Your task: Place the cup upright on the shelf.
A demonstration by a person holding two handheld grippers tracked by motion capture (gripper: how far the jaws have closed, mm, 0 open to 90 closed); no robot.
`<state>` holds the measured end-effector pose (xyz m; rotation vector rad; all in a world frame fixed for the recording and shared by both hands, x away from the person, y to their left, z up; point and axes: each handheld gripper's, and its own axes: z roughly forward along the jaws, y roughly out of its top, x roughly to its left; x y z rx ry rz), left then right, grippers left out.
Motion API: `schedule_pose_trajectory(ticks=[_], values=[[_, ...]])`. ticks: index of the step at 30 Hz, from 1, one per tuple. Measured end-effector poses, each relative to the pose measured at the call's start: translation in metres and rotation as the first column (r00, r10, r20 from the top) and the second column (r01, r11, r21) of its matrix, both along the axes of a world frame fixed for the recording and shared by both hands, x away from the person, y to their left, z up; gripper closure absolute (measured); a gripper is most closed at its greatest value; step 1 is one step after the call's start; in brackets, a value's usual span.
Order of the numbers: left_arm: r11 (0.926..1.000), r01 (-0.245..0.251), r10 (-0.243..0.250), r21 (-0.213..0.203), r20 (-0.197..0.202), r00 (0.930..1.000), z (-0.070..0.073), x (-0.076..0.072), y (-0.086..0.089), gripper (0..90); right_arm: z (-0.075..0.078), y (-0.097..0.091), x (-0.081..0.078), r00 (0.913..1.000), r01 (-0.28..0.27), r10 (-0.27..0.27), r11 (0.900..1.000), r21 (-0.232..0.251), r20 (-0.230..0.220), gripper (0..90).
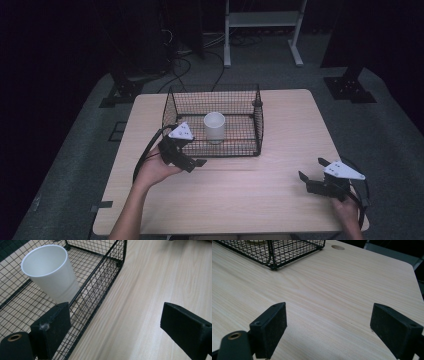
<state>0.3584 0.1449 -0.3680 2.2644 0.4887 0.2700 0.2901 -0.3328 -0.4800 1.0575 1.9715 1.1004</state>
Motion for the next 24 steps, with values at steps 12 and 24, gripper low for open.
schedule_pose_trajectory(ticks=[12, 24], values=[[1.0000, -0.001, 0.001, -0.009, -0.008, 1.0000, -0.012, -0.011, 0.002, 8.8, 0.000, 0.000, 0.000, 1.0000, 0.001, -0.001, 1.0000, 0.001, 0.001, 13.1], [1.0000, 0.001, -0.001, -0.005, -0.013, 0.9999, -0.021, -0.022, 0.006, 8.7, 0.000, 0.000, 0.000, 1.0000, 0.000, 0.000, 1.0000, -0.002, -0.001, 13.1]])
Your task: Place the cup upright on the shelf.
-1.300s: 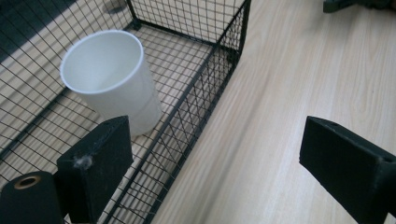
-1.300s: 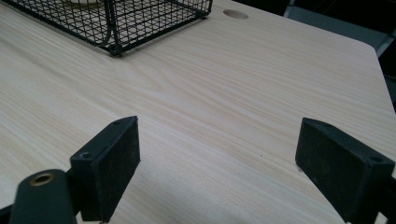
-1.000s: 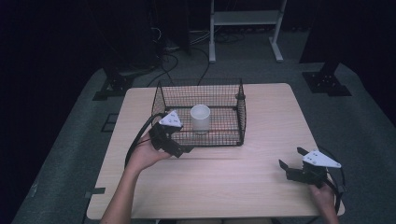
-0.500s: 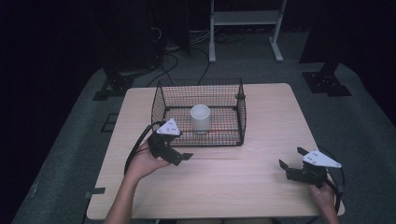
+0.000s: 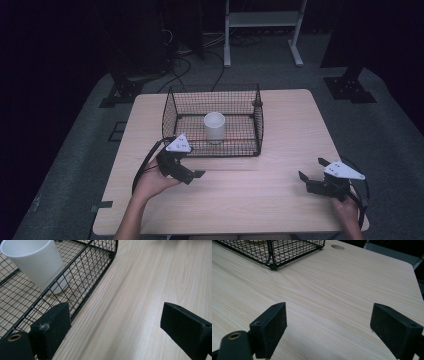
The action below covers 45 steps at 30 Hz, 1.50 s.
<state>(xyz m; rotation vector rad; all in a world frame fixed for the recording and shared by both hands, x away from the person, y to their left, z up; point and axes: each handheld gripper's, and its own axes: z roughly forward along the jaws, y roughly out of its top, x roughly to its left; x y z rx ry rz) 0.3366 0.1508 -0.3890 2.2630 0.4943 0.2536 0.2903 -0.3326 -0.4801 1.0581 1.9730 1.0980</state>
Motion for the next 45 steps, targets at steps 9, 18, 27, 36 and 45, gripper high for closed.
schedule_pose_trajectory(ticks=[9, 18, 27, 36, 45], values=[[1.0000, 0.003, -0.003, 0.005, -0.001, 1.0000, -0.007, -0.007, 0.000, 8.7, 0.000, 0.000, 0.000, 1.0000, 0.000, 0.000, 1.0000, -0.004, 0.000, 13.1], [0.9999, 0.003, -0.003, -0.011, -0.016, 0.9999, -0.016, -0.016, 0.005, 8.7, 0.000, 0.000, 0.000, 1.0000, -0.001, 0.001, 1.0000, -0.004, 0.000, 13.1], [0.9999, -0.003, 0.002, -0.016, -0.020, 0.9998, -0.024, -0.024, 0.010, 8.7, 0.000, 0.000, 0.000, 1.0000, 0.001, -0.001, 1.0000, -0.004, 0.001, 13.1], [0.9986, -0.035, 0.035, -0.039, -0.016, 0.9993, -0.031, -0.035, 0.015, 8.8, 0.000, 0.000, 0.000, 1.0000, 0.002, -0.002, 1.0000, -0.005, 0.003, 13.1], [0.9918, -0.061, 0.061, -0.112, -0.008, 0.9981, -0.036, -0.046, 0.020, 8.7, 0.000, 0.000, -0.001, 1.0000, 0.001, -0.001, 1.0000, 0.005, 0.007, 13.1]])
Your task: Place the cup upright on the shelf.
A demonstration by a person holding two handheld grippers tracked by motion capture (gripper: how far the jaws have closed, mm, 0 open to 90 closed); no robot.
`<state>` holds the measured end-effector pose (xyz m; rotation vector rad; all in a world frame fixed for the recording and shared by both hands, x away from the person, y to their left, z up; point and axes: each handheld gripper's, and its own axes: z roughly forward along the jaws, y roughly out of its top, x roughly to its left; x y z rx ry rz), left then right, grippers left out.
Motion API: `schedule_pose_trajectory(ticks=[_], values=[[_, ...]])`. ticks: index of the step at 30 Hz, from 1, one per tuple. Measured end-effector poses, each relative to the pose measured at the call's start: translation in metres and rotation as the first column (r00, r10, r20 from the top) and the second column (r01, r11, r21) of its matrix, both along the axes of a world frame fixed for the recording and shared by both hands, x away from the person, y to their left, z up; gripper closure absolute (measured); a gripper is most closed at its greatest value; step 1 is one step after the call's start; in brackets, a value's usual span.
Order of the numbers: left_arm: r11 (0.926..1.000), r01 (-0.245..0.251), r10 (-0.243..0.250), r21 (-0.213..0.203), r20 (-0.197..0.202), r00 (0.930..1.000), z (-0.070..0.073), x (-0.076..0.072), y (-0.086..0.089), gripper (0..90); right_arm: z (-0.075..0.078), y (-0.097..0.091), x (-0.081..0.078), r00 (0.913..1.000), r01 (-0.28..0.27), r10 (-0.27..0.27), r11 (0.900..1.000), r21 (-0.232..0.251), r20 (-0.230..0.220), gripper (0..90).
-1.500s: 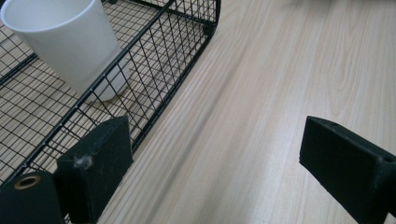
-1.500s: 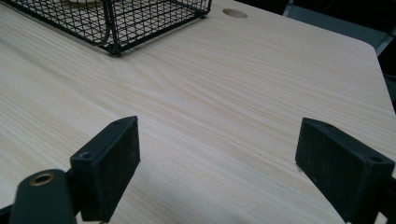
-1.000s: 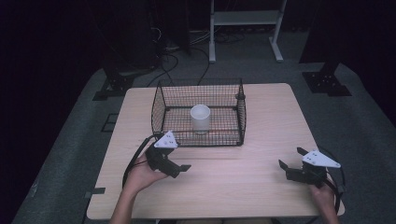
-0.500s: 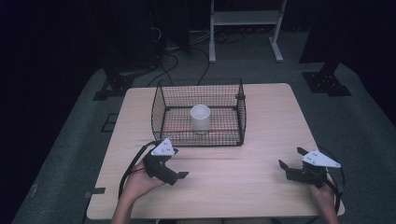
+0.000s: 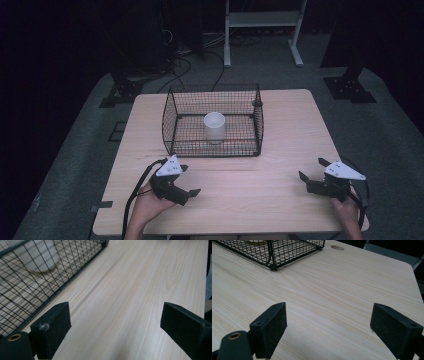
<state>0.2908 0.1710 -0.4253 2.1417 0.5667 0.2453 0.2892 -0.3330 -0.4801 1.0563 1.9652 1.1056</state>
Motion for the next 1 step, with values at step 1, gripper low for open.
schedule_pose_trajectory(ticks=[1], values=[[1.0000, 0.003, -0.003, -0.001, -0.002, 1.0000, -0.0003, -0.0006, 0.0000, 8.7, 0.0000, -0.0002, -0.0001, 1.0000, -0.003, 0.003, 1.0000, 0.001, 0.002, 13.1]])
